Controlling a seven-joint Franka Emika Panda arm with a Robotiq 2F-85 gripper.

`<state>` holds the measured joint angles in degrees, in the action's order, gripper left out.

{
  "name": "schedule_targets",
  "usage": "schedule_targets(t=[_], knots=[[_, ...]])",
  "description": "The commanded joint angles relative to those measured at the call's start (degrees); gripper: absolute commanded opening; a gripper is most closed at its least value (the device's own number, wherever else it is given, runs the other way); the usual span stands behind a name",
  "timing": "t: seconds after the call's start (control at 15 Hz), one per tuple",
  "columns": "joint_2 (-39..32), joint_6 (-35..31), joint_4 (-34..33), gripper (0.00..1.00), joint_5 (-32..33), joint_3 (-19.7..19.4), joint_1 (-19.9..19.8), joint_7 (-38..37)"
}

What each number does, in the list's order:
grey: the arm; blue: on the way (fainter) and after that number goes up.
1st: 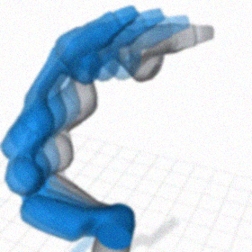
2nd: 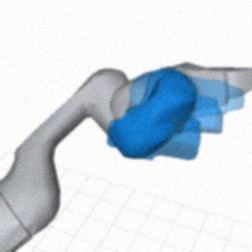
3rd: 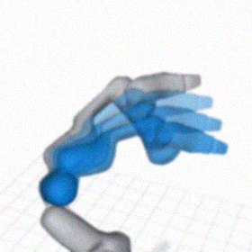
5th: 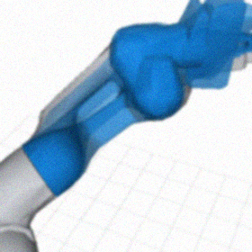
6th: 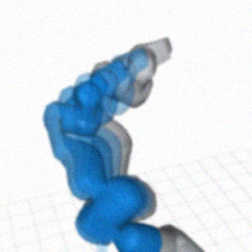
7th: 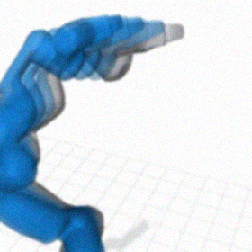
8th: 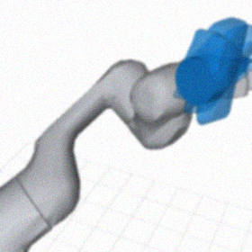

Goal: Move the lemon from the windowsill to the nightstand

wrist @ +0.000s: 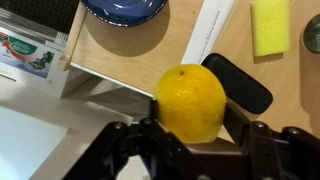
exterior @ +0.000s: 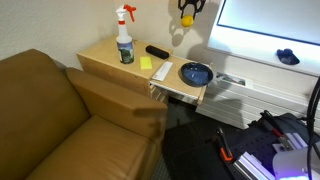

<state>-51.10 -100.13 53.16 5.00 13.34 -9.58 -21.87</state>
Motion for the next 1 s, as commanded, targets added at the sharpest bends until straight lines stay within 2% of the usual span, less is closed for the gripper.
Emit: schedule_targets(t=[0.0,0.07,0.33,0.4,0.47,0.73,0.8,0.93], knots=[[-6.7,-2.3,-7.1,0.42,-4.1,-5.0,5.4,3.6],[-8.6,-3.5,-8.7,0.42,-4.4,-5.7,6.5,3.3],[-15.7,-5.7,-15.8,0.42,-1.0,-13.2,12.8,2.0],[-16.9,-6.3,-17.2,0.42,0.1,-11.8,12.3,0.9],[-13.3,-6.2,-11.2,0.67,-1.3,-11.4,11.9,1.3],[-16.2,-6.6,-15.1,0.67,-0.5,-11.5,12.4,0.8],[-16.1,-5.0,-14.8,0.42,-0.6,-11.3,12.0,1.9],[-19.2,-7.0,-17.0,0.42,-0.7,-11.7,11.8,0.3]])
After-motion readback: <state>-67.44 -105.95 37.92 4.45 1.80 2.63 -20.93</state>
